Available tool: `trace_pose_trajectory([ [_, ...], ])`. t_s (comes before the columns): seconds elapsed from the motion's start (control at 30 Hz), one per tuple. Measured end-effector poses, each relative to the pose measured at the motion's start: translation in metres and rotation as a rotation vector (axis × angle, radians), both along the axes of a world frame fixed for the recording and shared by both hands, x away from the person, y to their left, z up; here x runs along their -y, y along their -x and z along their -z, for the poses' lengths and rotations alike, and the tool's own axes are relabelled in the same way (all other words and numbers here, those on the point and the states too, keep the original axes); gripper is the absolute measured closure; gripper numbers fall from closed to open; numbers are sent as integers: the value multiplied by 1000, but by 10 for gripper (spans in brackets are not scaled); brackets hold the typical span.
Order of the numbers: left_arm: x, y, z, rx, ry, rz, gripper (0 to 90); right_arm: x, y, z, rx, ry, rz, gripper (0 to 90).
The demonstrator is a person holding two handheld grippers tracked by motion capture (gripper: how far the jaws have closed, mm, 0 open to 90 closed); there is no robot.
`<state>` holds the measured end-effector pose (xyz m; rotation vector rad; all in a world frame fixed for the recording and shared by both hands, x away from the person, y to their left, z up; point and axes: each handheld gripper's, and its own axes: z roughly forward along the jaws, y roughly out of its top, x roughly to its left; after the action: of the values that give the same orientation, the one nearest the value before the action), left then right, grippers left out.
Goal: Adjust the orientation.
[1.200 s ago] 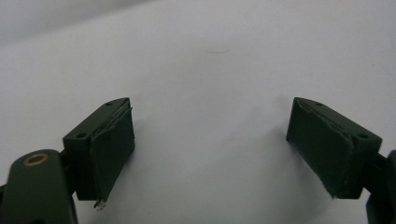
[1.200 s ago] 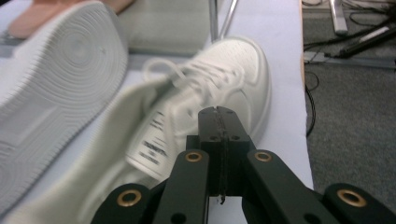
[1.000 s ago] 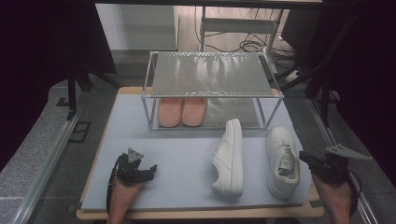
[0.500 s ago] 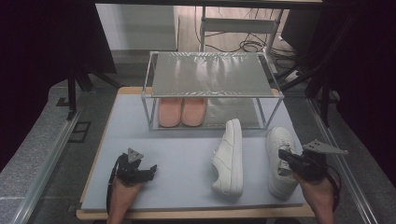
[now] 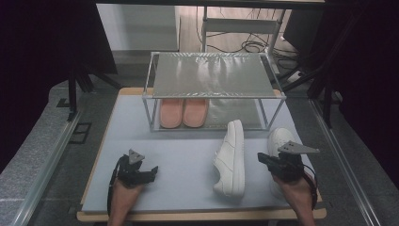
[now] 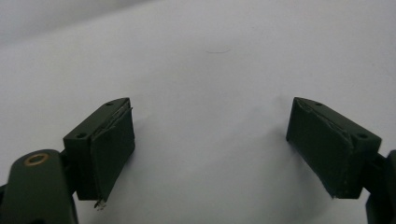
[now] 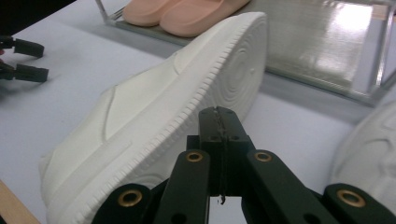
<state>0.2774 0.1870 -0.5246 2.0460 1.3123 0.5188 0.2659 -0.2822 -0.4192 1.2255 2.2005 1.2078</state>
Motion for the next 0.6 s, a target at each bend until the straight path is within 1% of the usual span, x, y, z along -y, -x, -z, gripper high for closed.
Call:
trace_pose_trajectory([
  [0.27, 0, 0, 0, 0, 0, 0, 155, -21, -4, 9, -10, 17, -42, 900],
  [0.4, 0, 0, 0, 0, 0, 0, 155, -31, -6, 12, -13, 26, -50, 900],
  [0.5, 0, 0, 0, 1, 0, 0, 156, -38, -8, 14, -5, 45, -50, 900],
  [0.6, 0, 0, 0, 2, -1, 1, 158, -43, -11, 16, -7, 43, -50, 900],
])
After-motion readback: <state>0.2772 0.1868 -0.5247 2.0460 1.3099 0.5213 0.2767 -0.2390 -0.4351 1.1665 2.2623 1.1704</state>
